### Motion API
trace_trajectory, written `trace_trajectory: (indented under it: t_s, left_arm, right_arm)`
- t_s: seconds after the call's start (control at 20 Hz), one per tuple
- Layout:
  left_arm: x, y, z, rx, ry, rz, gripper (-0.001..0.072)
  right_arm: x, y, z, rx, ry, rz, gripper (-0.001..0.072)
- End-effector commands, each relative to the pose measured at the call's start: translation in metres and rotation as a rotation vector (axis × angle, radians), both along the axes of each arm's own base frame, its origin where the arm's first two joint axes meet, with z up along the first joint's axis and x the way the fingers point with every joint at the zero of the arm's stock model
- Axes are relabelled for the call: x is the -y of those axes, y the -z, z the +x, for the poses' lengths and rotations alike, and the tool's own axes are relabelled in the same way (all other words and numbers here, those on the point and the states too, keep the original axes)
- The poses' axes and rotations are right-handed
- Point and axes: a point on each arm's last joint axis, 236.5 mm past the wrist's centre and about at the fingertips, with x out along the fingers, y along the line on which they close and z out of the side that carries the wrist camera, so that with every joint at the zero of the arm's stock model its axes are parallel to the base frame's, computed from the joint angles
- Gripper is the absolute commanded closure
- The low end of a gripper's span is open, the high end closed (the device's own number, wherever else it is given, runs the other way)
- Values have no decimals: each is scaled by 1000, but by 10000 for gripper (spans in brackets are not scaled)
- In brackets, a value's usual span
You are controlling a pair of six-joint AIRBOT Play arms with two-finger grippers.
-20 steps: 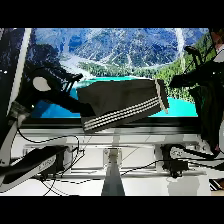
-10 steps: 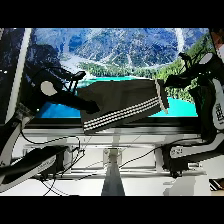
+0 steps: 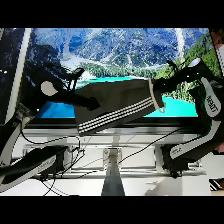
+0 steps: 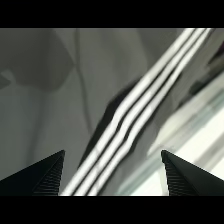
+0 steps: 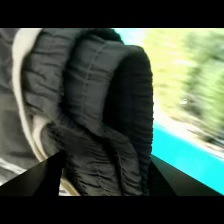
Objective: Fold the clothes and pants, and hang the long-sleeved shirts on hangers.
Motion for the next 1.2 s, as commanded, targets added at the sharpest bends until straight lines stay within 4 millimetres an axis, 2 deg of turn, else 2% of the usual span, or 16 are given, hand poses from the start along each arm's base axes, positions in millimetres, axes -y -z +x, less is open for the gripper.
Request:
trace_trajectory:
  t_s: [0.0, 0.05, 0.1, 0.15, 0.2, 0.3, 0.4, 0.45, 0.55, 0.65, 0.7, 0.75, 0.85, 1.0, 1.1, 1.15]
  left_arm:
    - [-1, -4, 24, 82, -62, -6, 1]
    - [-2, -5, 29, 100, -74, -6, 1]
    - [-4, -5, 34, 122, -86, 0, 1]
    - [-6, -5, 39, 142, -93, 9, 2]
    - [-8, -4, 43, 158, -97, 19, 2]
    - [-9, -6, 47, 177, -103, 24, 2]
    - [-14, -15, 55, 224, -82, 55, 6]
    - [-18, -26, 62, 270, -67, 81, 64]
    - [-29, -58, 82, 403, -38, 150, 290]
    - [-47, -99, 102, 563, -22, 239, 562]
    - [-58, -120, 109, 641, -20, 287, 661]
    - [-71, -144, 114, 724, -21, 344, 673]
    - [-96, -183, 116, 862, -34, 443, 673]
    - [-117, -219, 105, 975, -59, 504, 673]
    - [-118, -229, 101, 1001, -70, 494, 673]
    - [-118, -229, 100, 1000, -70, 494, 673]
  right_arm:
    - [-47, 0, -7, 12, -107, 65, 167]
    - [-63, -1, -10, 22, -151, 77, 203]
    - [-80, -5, -13, 35, -195, 97, 346]
    - [-96, -7, -17, 38, -226, 111, 452]
    - [-111, -9, -21, 48, -268, 120, 606]
    - [-130, -14, -23, 79, -333, 119, 651]
    - [-138, -34, -8, 155, -346, 112, 687]
    - [-139, -53, 5, 207, -334, 104, 689]
    - [-126, -96, 37, 339, -274, 50, 689]
    - [-89, -153, 73, 495, -152, -69, 689]
    - [-65, -182, 85, 565, -88, -135, 690]
    - [-36, -214, 93, 634, -15, -209, 689]
    - [24, -277, 92, 747, 140, -341, 689]
    - [117, -359, 58, 859, 428, -530, 690]
    - [194, -394, 8, 837, 720, -705, 690]
    - [221, -404, -21, 804, 838, -761, 690]
